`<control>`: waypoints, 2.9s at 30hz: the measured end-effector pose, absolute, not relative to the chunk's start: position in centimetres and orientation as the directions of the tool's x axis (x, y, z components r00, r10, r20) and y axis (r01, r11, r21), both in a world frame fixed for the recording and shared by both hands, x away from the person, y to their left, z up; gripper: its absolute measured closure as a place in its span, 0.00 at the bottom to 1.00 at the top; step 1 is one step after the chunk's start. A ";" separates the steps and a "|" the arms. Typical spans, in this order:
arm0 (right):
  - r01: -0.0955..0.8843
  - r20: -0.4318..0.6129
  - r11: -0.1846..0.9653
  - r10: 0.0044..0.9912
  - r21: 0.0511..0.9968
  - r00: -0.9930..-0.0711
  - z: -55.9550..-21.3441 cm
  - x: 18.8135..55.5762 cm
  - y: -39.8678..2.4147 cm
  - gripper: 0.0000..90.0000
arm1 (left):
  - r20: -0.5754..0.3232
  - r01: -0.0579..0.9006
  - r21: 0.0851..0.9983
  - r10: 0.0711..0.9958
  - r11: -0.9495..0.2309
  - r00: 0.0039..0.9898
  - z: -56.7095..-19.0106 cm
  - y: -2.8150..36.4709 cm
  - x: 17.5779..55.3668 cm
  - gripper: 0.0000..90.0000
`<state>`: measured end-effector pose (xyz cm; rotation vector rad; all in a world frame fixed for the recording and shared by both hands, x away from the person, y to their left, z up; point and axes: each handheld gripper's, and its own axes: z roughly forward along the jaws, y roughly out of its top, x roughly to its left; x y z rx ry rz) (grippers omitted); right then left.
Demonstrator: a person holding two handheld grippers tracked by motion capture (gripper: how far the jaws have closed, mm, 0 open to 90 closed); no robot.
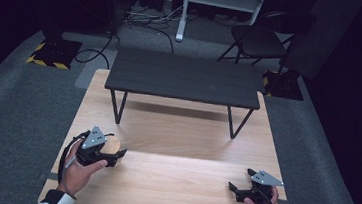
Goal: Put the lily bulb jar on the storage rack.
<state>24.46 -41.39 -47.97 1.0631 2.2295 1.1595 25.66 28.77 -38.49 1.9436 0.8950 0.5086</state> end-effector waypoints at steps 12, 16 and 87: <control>0.439 -0.011 0.363 0.780 0.822 -0.625 -48.0 24.5 -41.4 0.00 | 0.010 0.333 0.878 0.708 -0.344 0.706 -32.3 25.9 29.7 0.29; 0.439 -0.011 0.363 0.780 0.822 -0.626 -48.0 24.5 -41.4 0.00 | 0.007 0.317 0.883 0.686 -0.346 0.728 -29.9 25.2 31.3 0.29; 0.436 -0.010 0.368 0.773 0.821 -0.634 -48.0 24.6 -41.5 0.00 | 0.007 0.353 0.844 0.666 -0.404 0.746 -22.4 15.2 47.4 0.28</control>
